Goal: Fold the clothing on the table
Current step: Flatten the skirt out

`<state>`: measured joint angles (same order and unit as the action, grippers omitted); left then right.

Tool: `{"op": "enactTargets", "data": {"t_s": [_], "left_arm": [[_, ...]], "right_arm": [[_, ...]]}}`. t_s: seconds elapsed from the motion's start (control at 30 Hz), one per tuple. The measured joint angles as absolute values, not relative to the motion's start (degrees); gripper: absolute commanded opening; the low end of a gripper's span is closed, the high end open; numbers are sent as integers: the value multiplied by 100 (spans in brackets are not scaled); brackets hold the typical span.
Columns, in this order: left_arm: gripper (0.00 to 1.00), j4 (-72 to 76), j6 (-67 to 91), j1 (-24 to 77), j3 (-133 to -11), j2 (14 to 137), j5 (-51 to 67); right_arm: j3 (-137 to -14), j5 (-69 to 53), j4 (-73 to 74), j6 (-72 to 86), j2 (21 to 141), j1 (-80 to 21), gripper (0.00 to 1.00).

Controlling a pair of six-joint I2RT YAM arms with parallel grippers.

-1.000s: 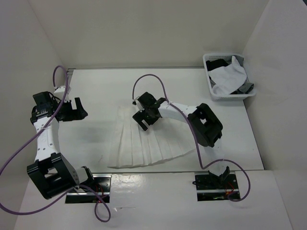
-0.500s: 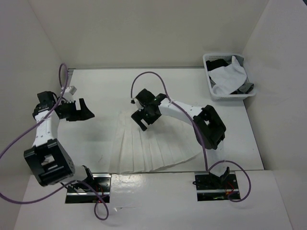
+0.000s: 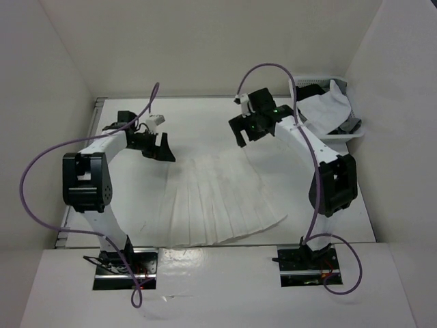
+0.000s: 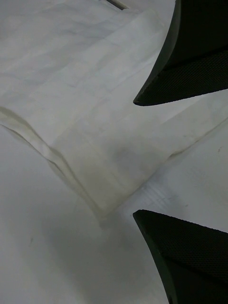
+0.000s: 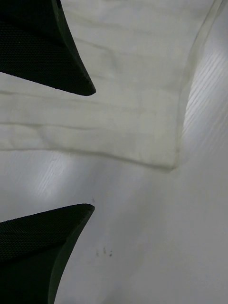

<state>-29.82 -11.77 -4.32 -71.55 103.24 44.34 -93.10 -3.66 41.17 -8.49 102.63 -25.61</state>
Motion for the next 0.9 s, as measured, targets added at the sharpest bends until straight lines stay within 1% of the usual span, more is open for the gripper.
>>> {"op": "enactTargets", "data": {"t_s": [0.13, 0.27, 0.33, 0.37, 0.47, 0.5, 0.63, 0.9], "left_arm": [[88, -2786, -1107, -196, -7813, 11205, 4303], [86, -2692, -1007, -257, -8066, 11764, 4182], [82, -2672, -1009, -287, -8114, 11780, 4130], [76, -2650, -1007, -296, -8128, 11782, 4080], [69, -2665, -1020, -296, -8136, 11848, 4075], [65, -2685, -1035, -296, -8149, 11874, 4101], [58, -2786, -1072, -296, -8149, 11913, 4152], [55, -2845, -1057, -296, -7881, 11909, 4584]], "right_arm": [[-8761, -386, 4178, -976, 10259, -1959, 98], [-8534, -567, 4202, -1066, 10156, -1660, 98], [-8440, -637, 4206, -1103, 9996, -1566, 98], [-8412, -659, 4202, -1116, 9913, -1533, 98], [-8394, -690, 4185, -1149, 9727, -1476, 98], [-8394, -694, 4174, -1153, 9695, -1470, 98], [-8394, -714, 4165, -1168, 9690, -1437, 98], [-8394, -742, 4156, -1166, 9692, -1420, 98]]}}
